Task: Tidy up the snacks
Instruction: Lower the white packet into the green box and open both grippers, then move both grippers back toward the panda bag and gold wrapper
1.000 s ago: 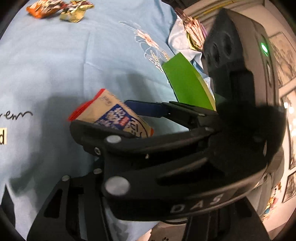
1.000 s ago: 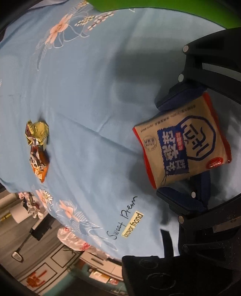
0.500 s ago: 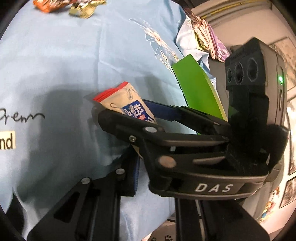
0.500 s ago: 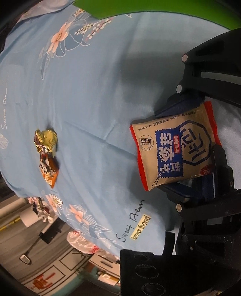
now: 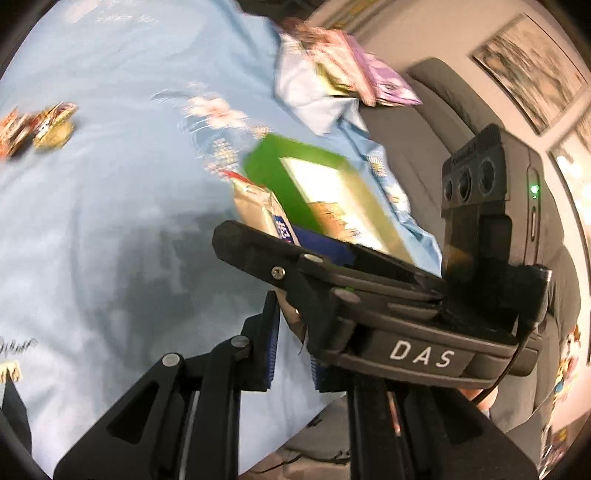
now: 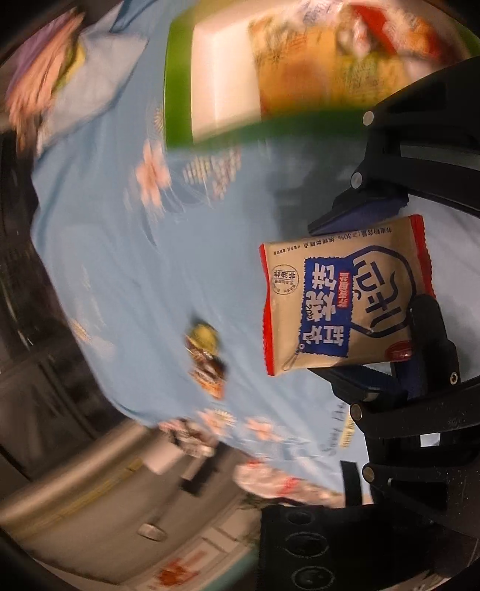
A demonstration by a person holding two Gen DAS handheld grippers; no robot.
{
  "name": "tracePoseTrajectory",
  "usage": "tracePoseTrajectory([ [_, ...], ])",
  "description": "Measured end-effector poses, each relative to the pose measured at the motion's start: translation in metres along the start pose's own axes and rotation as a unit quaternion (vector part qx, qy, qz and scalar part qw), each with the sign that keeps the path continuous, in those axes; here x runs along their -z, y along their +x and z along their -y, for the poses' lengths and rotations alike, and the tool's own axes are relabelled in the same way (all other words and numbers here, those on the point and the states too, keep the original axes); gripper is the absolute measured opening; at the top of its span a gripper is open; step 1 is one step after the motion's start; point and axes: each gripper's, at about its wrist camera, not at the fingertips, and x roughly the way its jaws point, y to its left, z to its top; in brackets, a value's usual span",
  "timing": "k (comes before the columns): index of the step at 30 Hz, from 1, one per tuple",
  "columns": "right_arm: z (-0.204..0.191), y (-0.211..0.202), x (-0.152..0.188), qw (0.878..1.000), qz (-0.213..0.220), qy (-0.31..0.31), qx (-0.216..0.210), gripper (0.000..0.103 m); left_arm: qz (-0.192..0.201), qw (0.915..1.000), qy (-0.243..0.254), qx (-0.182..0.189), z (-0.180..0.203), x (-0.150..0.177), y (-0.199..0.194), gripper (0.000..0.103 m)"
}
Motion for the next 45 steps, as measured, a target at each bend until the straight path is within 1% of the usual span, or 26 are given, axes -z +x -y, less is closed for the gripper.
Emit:
tracePoseTrajectory([
  [3,0.025,-0.039,-0.004,0.999,0.044,0.023,0.021,0.066,-0.003,0.9991,0.037,0.019,0.036,-0.013,0.016,0.014],
  [6,0.058,-0.070,-0.001,0.993,0.083,0.070,0.043,0.066,-0.023,0.9975,0.061,0.028,0.064,-0.026,0.045,0.012],
  [7,0.071,-0.077,0.000,0.990,0.092,0.091,0.054,0.066,-0.030,0.9970,0.068,0.023,0.069,-0.029,0.055,0.012],
  [9,0.093,-0.082,0.003,0.984,0.100,0.124,0.075,0.066,-0.043,0.9952,0.087,-0.013,0.081,-0.034,0.078,0.017],
  [12,0.123,-0.078,0.007,0.977,0.095,0.180,0.068,0.067,-0.059,0.9920,0.097,-0.055,0.086,-0.033,0.102,0.039],
  [13,0.129,-0.075,0.008,0.974,0.091,0.195,0.065,0.070,-0.064,0.9915,0.095,-0.062,0.083,-0.031,0.104,0.053],
  [14,0.133,-0.074,0.009,0.972,0.088,0.207,0.066,0.080,-0.066,0.9914,0.090,-0.067,0.080,-0.030,0.105,0.070],
  [16,0.133,-0.076,0.011,0.969,0.094,0.218,0.067,0.093,-0.047,0.9929,0.091,-0.060,0.076,-0.023,0.093,0.090],
  [18,0.128,-0.078,0.009,0.970,0.101,0.211,0.063,0.099,-0.006,0.9930,0.097,-0.067,0.072,-0.023,0.075,0.102],
  [19,0.121,-0.080,0.009,0.972,0.104,0.202,0.058,0.103,0.021,0.9912,0.102,-0.081,0.069,-0.022,0.064,0.103],
  [21,0.111,-0.083,0.011,0.975,0.106,0.186,0.051,0.103,0.057,0.9855,0.112,-0.114,0.061,-0.019,0.044,0.103],
  [22,0.103,-0.080,0.010,0.977,0.101,0.180,0.045,0.103,0.070,0.9809,0.116,-0.139,0.055,-0.017,0.034,0.103],
  [24,0.097,-0.074,0.011,0.979,0.091,0.179,0.033,0.103,0.081,0.9751,0.120,-0.168,0.041,-0.015,0.020,0.103],
  [29,0.057,-0.050,0.002,0.985,0.060,0.163,-0.001,0.103,0.084,0.9694,0.074,-0.218,-0.013,0.000,-0.019,0.103],
  [31,0.032,-0.035,-0.003,0.990,0.039,0.138,-0.003,0.103,0.091,0.9623,0.046,-0.252,-0.039,0.009,-0.033,0.103],
  [33,0.009,-0.021,-0.008,0.993,0.023,0.114,-0.004,0.103,0.092,0.9490,0.026,-0.300,-0.065,0.021,-0.040,0.103],
  [34,-0.001,-0.015,-0.009,0.995,0.017,0.101,-0.005,0.103,0.085,0.9456,0.017,-0.314,-0.079,0.030,-0.040,0.103],
  [37,-0.033,0.012,-0.011,0.998,-0.015,0.057,-0.009,0.103,0.051,0.9545,-0.009,-0.294,-0.111,0.053,-0.034,0.103],
  [38,-0.040,0.020,-0.011,0.998,-0.025,0.051,-0.008,0.103,0.045,0.9509,-0.014,-0.306,-0.121,0.062,-0.032,0.103],
  [39,-0.044,0.026,-0.010,0.998,-0.029,0.049,-0.007,0.103,0.039,0.9401,-0.010,-0.339,-0.125,0.067,-0.029,0.102],
  [40,-0.050,0.034,-0.009,0.998,-0.033,0.045,-0.005,0.103,0.033,0.9217,0.008,-0.386,-0.127,0.070,-0.024,0.103],
  [41,-0.055,0.041,-0.008,0.998,-0.037,0.043,-0.003,0.103,0.036,0.9127,0.026,-0.406,-0.125,0.071,-0.023,0.103],
  [42,-0.058,0.045,-0.006,0.998,-0.040,0.043,-0.001,0.103,0.047,0.9058,0.063,-0.416,-0.120,0.072,-0.024,0.103],
  [43,-0.062,0.052,-0.006,0.998,-0.044,0.043,0.000,0.103,0.051,0.9013,0.092,-0.420,-0.117,0.074,-0.024,0.103],
  [44,-0.065,0.057,-0.005,0.998,-0.045,0.045,0.000,0.103,0.056,0.8917,0.121,-0.433,-0.112,0.077,-0.023,0.103],
  [45,-0.067,0.060,-0.007,0.998,-0.046,0.046,0.000,0.103,0.062,0.8780,0.143,-0.453,-0.108,0.082,-0.021,0.103],
])
